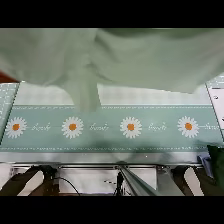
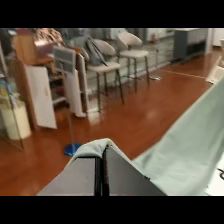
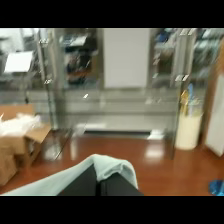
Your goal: Fold the shirts.
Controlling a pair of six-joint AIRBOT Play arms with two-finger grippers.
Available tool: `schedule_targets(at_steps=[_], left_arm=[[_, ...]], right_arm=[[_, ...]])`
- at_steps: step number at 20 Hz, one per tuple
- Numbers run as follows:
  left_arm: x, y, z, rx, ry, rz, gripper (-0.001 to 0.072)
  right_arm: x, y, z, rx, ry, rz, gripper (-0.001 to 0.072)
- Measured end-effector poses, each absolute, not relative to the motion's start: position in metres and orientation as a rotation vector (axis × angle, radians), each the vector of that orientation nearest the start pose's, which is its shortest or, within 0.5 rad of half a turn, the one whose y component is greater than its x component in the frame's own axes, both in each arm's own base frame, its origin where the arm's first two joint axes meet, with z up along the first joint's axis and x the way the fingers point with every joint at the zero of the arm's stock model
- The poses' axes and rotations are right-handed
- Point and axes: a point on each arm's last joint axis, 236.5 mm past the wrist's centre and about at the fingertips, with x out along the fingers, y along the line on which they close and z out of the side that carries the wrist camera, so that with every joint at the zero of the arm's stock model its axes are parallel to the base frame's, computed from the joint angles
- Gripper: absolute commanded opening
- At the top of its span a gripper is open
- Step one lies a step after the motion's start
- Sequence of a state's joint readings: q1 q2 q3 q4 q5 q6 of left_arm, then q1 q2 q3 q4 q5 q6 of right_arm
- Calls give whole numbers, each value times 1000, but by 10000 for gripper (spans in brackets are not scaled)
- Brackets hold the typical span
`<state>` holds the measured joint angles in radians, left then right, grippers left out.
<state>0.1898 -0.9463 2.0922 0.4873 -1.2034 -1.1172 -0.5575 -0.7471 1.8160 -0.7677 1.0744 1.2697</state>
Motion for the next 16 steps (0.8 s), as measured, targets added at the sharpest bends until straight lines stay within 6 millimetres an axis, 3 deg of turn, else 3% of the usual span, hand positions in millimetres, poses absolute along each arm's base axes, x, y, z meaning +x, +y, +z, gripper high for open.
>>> schedule_targets(at_steps=[3,6,9,12,16], left_arm=[[164,-155,573,48,-196,-702,16],[117,-143,561,73,-162,-566,16],[89,-121,535,64,-73,-419,17],[93,-105,488,44,111,-350,17],[134,-86,404,16,437,-327,17]], right_arm=[[204,35,548,-7,-142,73,25],[163,42,538,-36,-96,-12,24],[131,42,511,-45,-5,-95,25],[115,36,468,-35,164,-140,24],[123,24,405,17,410,-97,24]])
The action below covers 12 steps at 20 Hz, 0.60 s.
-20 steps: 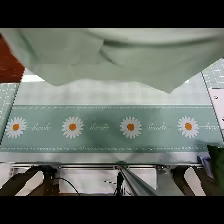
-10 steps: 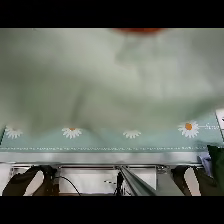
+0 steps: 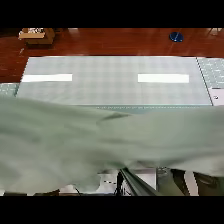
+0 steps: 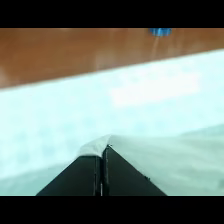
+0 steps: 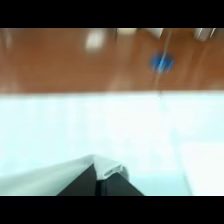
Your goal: Fold the shirts.
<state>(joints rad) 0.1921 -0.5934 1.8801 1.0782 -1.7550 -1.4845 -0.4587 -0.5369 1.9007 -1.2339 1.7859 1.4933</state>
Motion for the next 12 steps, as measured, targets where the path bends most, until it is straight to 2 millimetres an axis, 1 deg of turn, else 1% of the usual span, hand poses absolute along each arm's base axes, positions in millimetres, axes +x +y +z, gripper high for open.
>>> schedule_targets(at_steps=[2,4,5,7,8,10,12], left_arm=[[157,-81,355,-18,608,-347,17],[178,-79,310,-57,744,-371,17],[191,-80,291,-80,791,-394,17],[216,-83,259,-122,856,-436,17],[231,-87,249,-146,869,-464,18],[265,-92,232,-203,878,-505,17],[303,-93,216,-272,878,-522,18]], right_arm=[[140,18,361,61,569,-57,24],[160,10,307,101,749,-21,24],[171,5,279,123,836,-7,24],[195,-3,236,171,960,18,24],[211,-5,220,196,999,37,24],[248,-5,198,260,1022,85,24],[291,-2,186,337,986,131,24]])
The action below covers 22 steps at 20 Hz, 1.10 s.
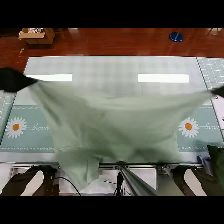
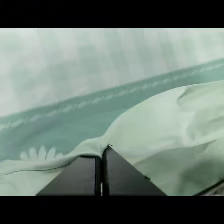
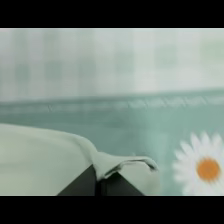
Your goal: Fold the shirts.
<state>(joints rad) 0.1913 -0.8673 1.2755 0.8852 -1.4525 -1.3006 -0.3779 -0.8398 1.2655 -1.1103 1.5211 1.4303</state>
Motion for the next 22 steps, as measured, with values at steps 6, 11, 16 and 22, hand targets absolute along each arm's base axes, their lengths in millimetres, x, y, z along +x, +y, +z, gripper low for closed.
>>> schedule_targets(at_steps=[6,11,16,22], left_arm=[[399,-92,143,-492,939,-533,18],[461,-95,98,-651,889,-555,18],[506,-77,65,-663,798,-467,18],[540,-76,43,-548,702,-385,18]], right_arm=[[406,-9,148,547,855,161,24],[474,3,96,551,815,159,24],[529,-15,78,540,658,53,24],[555,-38,66,525,566,-33,24]])
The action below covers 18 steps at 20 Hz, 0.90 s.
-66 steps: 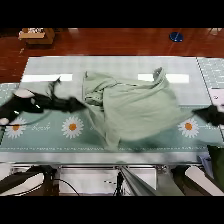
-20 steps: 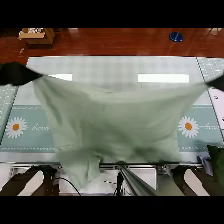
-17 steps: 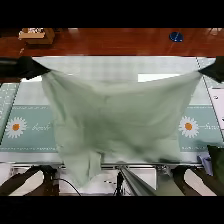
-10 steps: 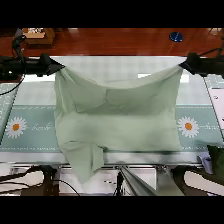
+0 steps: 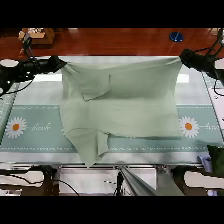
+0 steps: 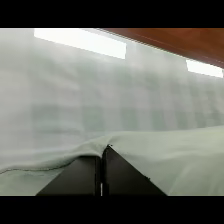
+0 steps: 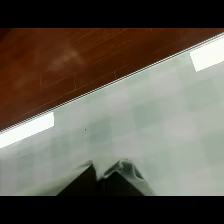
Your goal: Fold the shirts.
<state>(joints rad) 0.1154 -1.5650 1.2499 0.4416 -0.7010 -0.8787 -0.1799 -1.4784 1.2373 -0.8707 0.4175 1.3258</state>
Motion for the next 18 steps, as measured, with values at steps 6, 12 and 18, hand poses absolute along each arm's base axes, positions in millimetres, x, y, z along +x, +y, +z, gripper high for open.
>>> schedule_targets(at_steps=[6,12,18], left_arm=[[550,-83,34,-434,665,-377,19],[498,-81,33,-447,843,-574,18],[414,-62,-8,-476,1242,-636,19]], right_arm=[[550,-31,41,527,645,-15,24],[496,-25,25,442,887,58,24],[444,-26,0,325,1126,72,24]])
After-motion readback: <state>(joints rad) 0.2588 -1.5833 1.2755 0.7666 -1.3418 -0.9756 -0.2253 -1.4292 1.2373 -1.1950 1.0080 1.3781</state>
